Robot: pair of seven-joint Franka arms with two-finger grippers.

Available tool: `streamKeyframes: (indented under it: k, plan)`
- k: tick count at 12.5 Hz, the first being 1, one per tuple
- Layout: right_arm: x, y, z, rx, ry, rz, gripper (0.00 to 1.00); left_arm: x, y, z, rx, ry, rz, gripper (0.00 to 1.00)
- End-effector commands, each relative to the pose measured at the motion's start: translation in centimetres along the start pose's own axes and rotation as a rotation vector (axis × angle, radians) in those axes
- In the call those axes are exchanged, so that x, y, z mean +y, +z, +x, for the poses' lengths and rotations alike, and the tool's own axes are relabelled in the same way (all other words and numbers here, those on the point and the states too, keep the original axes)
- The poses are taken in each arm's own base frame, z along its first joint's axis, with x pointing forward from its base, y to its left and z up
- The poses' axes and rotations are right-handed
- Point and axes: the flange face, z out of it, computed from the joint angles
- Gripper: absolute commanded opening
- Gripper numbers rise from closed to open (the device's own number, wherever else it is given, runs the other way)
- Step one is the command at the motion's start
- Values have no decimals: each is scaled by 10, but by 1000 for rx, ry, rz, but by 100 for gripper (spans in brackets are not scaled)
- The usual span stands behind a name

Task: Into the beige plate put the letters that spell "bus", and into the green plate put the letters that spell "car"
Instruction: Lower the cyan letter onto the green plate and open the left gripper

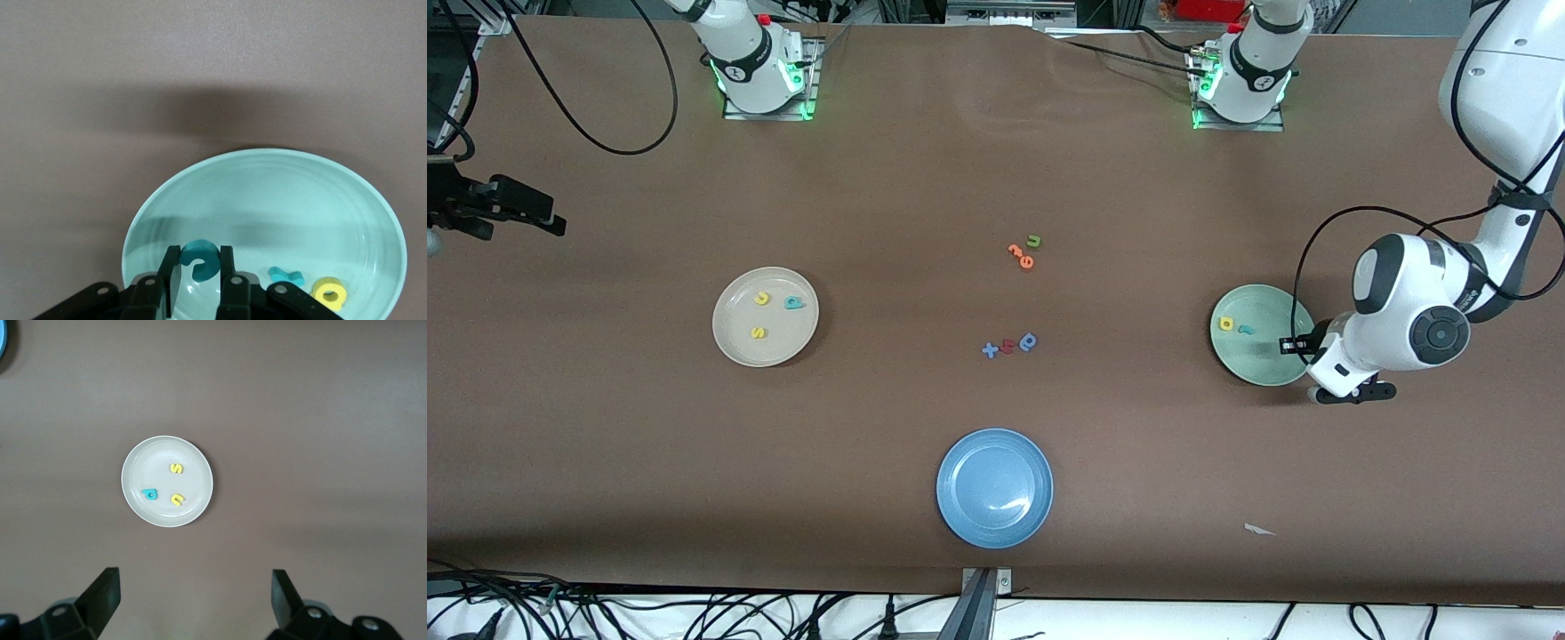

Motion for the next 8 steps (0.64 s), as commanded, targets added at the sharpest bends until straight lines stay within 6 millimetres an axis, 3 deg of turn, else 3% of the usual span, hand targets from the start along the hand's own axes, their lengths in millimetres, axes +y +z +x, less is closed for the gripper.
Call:
streamKeyframes:
  k: [1, 2, 3, 4, 6, 8]
  plan:
    - [-17, -6, -2, 17, -49, 5, 100, -1, 2, 1, 14, 30, 14, 4]
    - [-20, -7, -1, 28, -52, 5, 100, -1, 2, 2, 16, 29, 14, 16]
    - [-19, -7, 1, 35, -49, 2, 100, -1, -1, 2, 19, 24, 9, 50]
    - [-14, -6, 0, 35, -32, 3, 100, -4, -3, 4, 22, 15, 2, 99]
    - [-6, 4, 4, 28, -15, 1, 100, -4, -10, 4, 33, 10, 0, 100]
    - [-14, 2, 9, 48, -29, -4, 100, -2, -24, 4, 57, 7, 2, 100]
